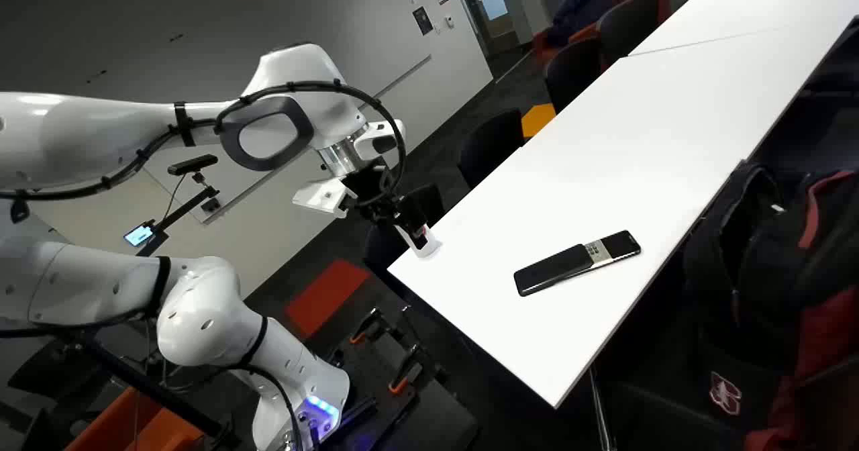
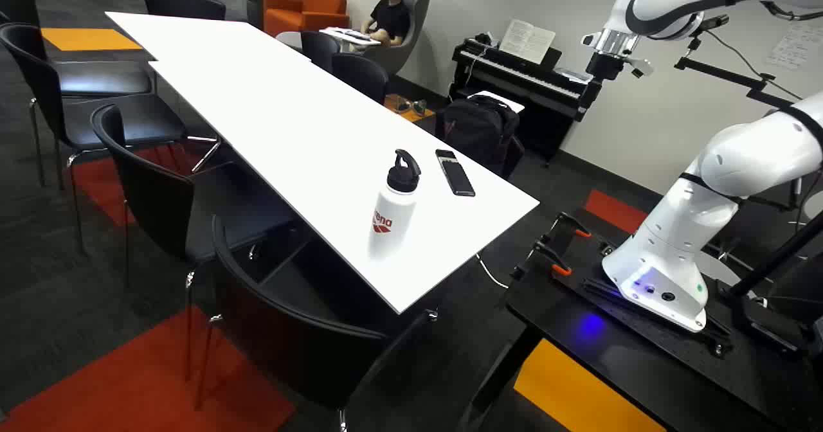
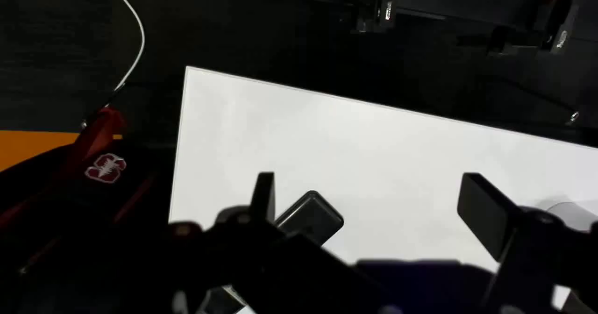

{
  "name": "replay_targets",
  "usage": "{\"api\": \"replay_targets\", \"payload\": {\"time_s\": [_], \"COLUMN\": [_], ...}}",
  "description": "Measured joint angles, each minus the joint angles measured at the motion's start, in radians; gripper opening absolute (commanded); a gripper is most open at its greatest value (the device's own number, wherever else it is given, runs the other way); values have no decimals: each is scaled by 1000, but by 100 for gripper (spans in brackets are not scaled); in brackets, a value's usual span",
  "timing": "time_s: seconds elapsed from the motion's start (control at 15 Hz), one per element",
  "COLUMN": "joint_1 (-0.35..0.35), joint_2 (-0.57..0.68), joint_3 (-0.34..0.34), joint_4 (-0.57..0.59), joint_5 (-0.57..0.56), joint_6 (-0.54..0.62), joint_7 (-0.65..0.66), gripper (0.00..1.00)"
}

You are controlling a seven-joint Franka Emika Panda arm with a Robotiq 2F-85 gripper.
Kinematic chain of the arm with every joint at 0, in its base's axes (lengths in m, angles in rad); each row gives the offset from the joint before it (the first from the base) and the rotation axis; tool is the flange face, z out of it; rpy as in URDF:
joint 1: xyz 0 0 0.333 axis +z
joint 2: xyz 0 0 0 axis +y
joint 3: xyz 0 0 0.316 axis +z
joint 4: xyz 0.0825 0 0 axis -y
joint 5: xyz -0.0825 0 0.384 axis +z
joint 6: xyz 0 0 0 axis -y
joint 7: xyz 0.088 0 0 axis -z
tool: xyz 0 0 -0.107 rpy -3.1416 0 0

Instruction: Remove the black lid from the white bottle

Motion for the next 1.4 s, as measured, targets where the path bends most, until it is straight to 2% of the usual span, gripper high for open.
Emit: {"api": "replay_targets", "payload": {"time_s": [0.73,0.87,1.07,1.27,1.4], "joint_1": [1,17,76,152,195], "joint_2": [0,0,-7,-28,-43], "joint_3": [14,58,174,301,373], "joint_4": [0,-1,-15,-56,-82], "joint_5": [12,57,174,287,306], "joint_6": [0,1,22,117,169], "joint_7": [4,45,182,334,394], "gripper": [100,100,100,100,100]}}
